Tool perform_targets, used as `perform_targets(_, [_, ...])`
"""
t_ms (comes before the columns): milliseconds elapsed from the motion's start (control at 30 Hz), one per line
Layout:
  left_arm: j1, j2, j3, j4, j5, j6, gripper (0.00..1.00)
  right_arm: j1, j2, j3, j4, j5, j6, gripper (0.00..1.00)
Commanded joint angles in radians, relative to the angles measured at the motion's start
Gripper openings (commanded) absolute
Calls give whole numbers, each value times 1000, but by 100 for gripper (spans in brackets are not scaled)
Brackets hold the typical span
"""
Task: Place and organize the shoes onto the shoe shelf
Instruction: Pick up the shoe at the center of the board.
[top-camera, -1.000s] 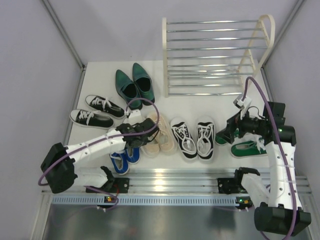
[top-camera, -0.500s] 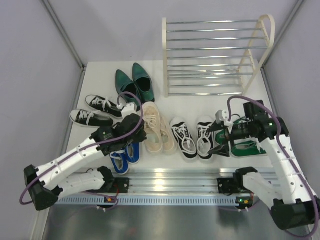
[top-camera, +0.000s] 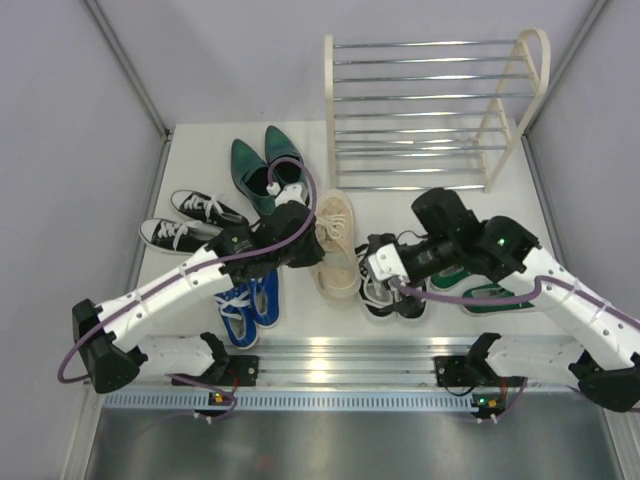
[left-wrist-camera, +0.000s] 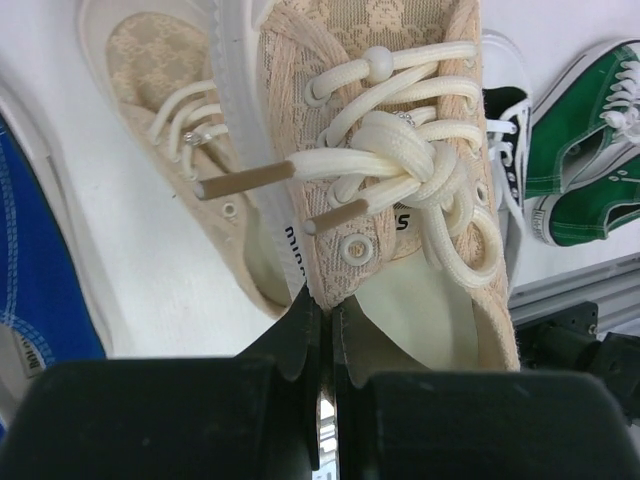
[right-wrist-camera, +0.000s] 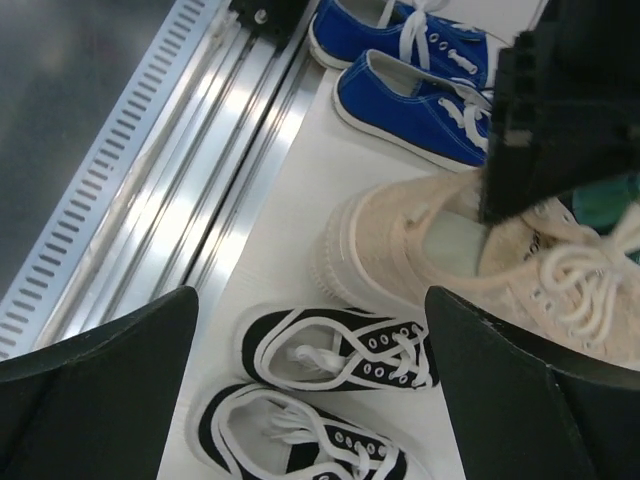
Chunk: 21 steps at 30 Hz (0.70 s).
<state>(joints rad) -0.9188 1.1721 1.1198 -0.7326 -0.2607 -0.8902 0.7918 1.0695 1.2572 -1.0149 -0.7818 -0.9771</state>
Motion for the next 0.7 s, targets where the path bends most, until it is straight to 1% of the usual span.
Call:
perform_targets(0, [-14,29,92,148,21,11,0,137,39,8,30,183,-92,95])
perform_targets(67, [-23,47,104,160,26,7,0,159,55,2,62,220,-80,93])
perform_targets(200, [-41,54,98,188,25,-10,0,187,69,-5,139,280,-54,91])
perform_targets(400, [-57,60,97,200,35,-16,0,204,98,-28,179,378,-49,88])
perform_targets(500, [-58,58,100,203,35,-16,0,221,107,-53,176,414,-67,81])
perform_targets(600, [-58,49,95,208,31,-21,0,236,115,-70,173,446,-92,70])
perform_targets(633, [-58,46,92,208,28,-23,0,238,116,-68,171,450,-91,64])
perform_targets(667, [-58,44,87,213,26,-27,0,238,122,-67,168,454,-91,61])
